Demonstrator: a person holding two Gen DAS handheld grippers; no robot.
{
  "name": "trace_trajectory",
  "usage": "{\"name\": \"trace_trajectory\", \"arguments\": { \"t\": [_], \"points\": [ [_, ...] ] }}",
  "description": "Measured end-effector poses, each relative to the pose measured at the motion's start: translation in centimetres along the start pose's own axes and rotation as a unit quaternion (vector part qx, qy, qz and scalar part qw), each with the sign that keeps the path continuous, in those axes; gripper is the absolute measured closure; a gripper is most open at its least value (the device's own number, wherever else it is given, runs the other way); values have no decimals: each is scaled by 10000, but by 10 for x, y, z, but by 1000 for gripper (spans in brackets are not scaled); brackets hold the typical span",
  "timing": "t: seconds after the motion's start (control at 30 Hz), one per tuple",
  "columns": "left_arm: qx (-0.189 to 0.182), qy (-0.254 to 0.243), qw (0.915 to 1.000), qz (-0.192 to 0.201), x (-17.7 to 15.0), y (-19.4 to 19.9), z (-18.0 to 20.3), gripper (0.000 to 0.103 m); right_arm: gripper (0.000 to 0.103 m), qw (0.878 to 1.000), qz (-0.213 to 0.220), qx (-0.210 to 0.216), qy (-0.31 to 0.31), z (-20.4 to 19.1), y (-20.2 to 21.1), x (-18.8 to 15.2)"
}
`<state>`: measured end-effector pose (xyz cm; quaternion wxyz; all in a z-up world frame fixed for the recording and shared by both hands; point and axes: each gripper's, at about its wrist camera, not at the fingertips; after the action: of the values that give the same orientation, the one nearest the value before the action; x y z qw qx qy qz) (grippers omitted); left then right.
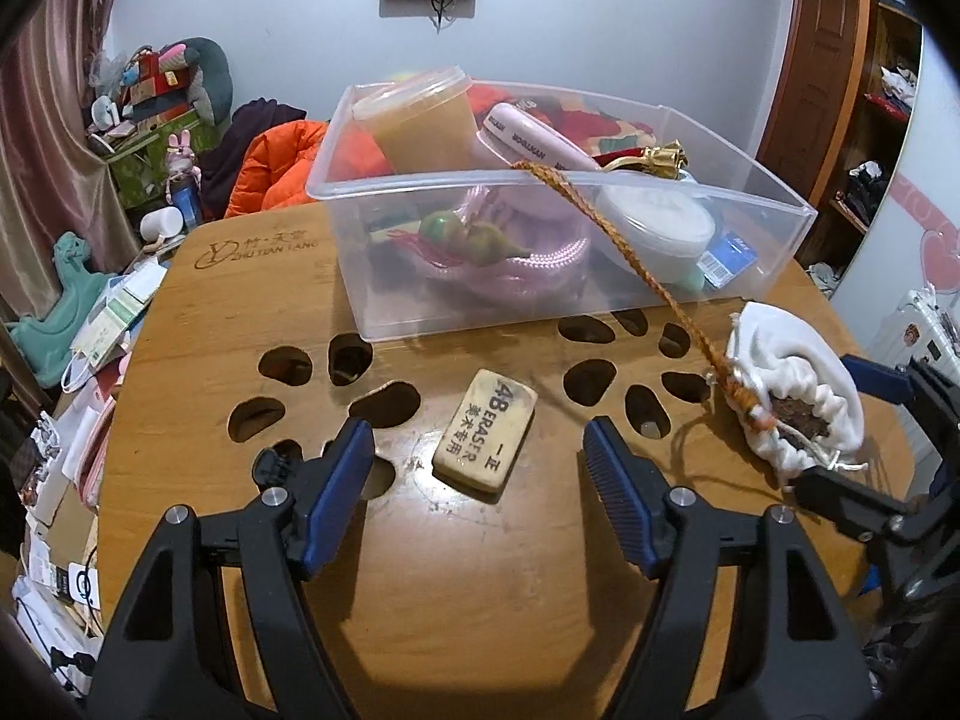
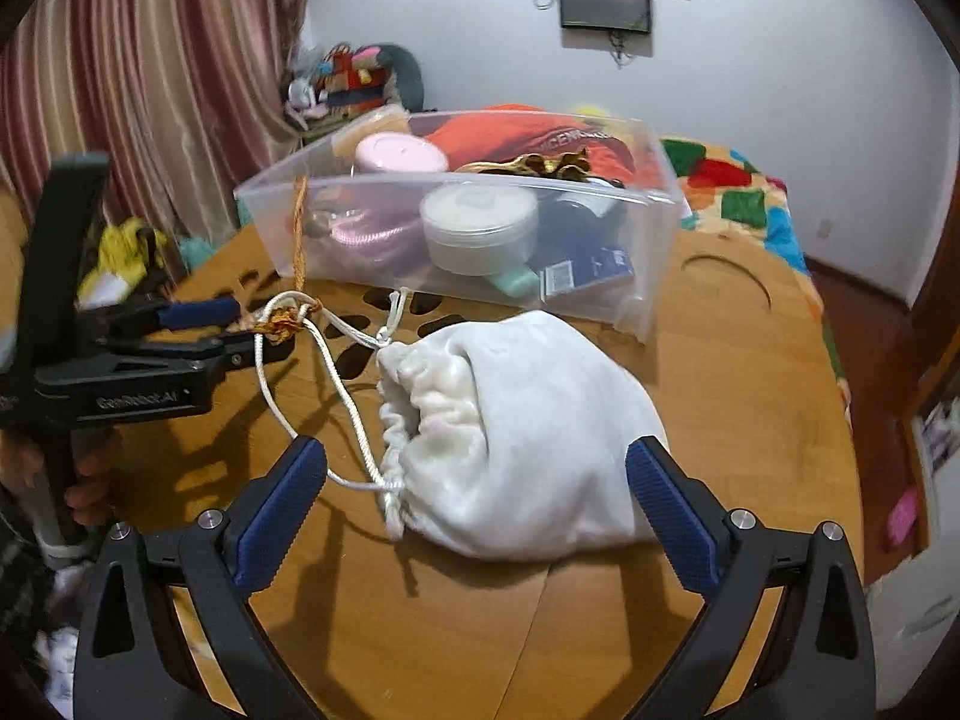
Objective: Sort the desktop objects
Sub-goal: 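Grasp the white eraser with the left tool while the right tool grasps the white drawstring pouch, then carry the eraser and white pouch up over the clear box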
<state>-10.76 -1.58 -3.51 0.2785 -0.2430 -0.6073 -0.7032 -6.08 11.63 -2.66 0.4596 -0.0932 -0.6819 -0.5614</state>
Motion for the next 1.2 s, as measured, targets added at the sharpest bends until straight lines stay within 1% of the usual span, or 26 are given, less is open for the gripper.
{"name": "trace_trajectory", "arguments": {
  "t": [0.07,0.17,0.23,0.33,0.37,0.43,0.5,0.53,0.57,0.6,0.63,0.67,0.7,0.83,0.9,0.97,1.2],
  "points": [
    [-15,-21,10000,-9,0,0,1,31,3,9997,-71,-117,206,-5,-7,3],
    [34,-71,10000,-15,1,0,2,33,2,9977,-302,-333,504,-10,-19,7],
    [67,-115,9999,-11,2,-1,4,39,2,9964,-341,-433,648,-11,-24,7],
    [-33,-154,9999,-10,4,-1,4,47,2,9973,-411,-328,509,-4,-27,9],
    [-33,-157,9999,-5,4,-2,4,48,5,9975,-415,-321,472,-2,-27,9],
    [-27,-170,9999,6,4,-2,5,57,13,9977,-403,-338,421,1,-25,10],
    [-42,-179,9998,-2,5,-2,6,58,26,9979,-395,-352,383,5,-23,9],
    [-39,-182,9998,-4,5,-2,6,60,29,9979,-385,-359,370,7,-21,9],
    [-42,-198,9998,-4,5,-3,7,62,34,9979,-383,-361,370,10,-20,8],
    [-12,-215,9998,3,5,-3,8,67,40,9979,-382,-370,370,11,-19,7],
    [29,-237,9997,14,5,-4,9,71,42,9978,-388,-384,372,12,-18,7],
    [25,-255,9997,19,6,-4,9,72,48,9979,-378,-378,364,12,-16,7],
    [16,-263,9996,22,6,-4,10,76,52,9981,-369,-363,347,14,-15,7],
    [37,-299,9995,43,3,-3,11,80,59,9990,-290,-272,209,19,-7,9],
    [-5,-253,9997,34,2,-1,10,80,64,9992,-213,-278,217,18,-3,9],
    [-88,-156,9998,26,1,1,7,80,66,9994,-156,-258,190,16,0,10],
    [-139,-30,9998,168,1,15,1,80,69,9999,40,-116,35,13,10,13]
  ]
}}
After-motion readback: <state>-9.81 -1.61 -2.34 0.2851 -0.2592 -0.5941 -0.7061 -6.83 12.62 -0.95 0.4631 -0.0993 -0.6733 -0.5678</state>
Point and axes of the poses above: each gripper's, at about its wrist camera, not at the fingertips, and y roughly against the way its jaws point, z to its right, x to its top, and after that the axes turned 7 degrees about y, right-handed
